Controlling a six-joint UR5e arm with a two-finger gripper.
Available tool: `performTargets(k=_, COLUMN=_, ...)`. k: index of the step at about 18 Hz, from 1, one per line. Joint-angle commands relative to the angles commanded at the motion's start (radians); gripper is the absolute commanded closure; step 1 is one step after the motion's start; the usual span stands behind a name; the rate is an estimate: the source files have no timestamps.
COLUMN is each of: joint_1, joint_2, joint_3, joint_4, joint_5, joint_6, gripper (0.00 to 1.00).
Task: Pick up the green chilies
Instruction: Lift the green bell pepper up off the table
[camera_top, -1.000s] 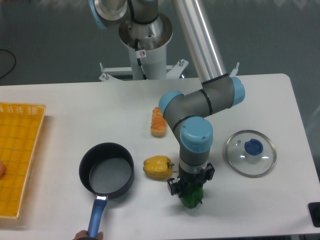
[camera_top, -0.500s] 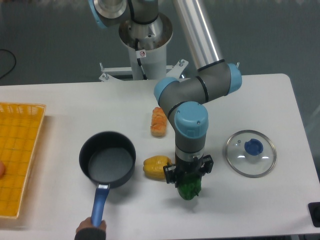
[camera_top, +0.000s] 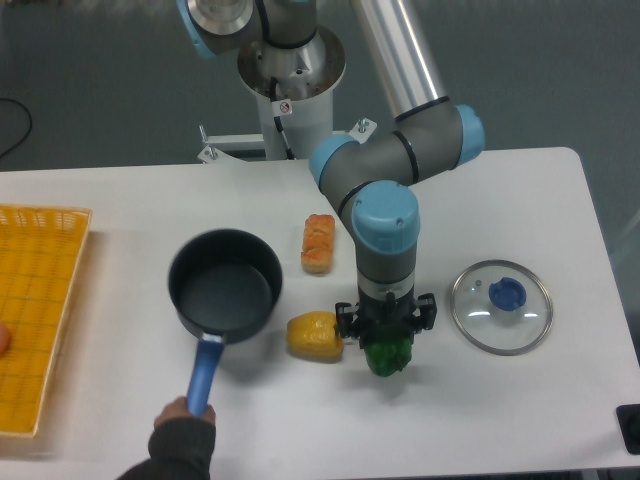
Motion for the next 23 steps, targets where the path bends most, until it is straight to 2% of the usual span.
performTargets(k=8, joint_1=0.037, joint_2=0.018, joint_3=-0.043, joint_4=0.0, joint_5=0.049, joint_6=0.164, gripper=0.44)
performTargets(k=11, joint_1=0.067, joint_2=0.063, joint_3=-0.052, joint_4=-0.006, joint_5=0.048, joint_6=0.293, gripper=0.44)
performTargets(k=16, joint_1=0.103, joint_2=0.08, joint_3=-0.052, joint_4=-0.025, joint_5=0.049, joint_6=0.448, gripper=0.44)
performTargets(k=23, joint_1=0.146, joint_2=0.118, joint_3=-0.052, joint_4=-0.104, joint_5=0.051, joint_6=0.613, gripper=0.44)
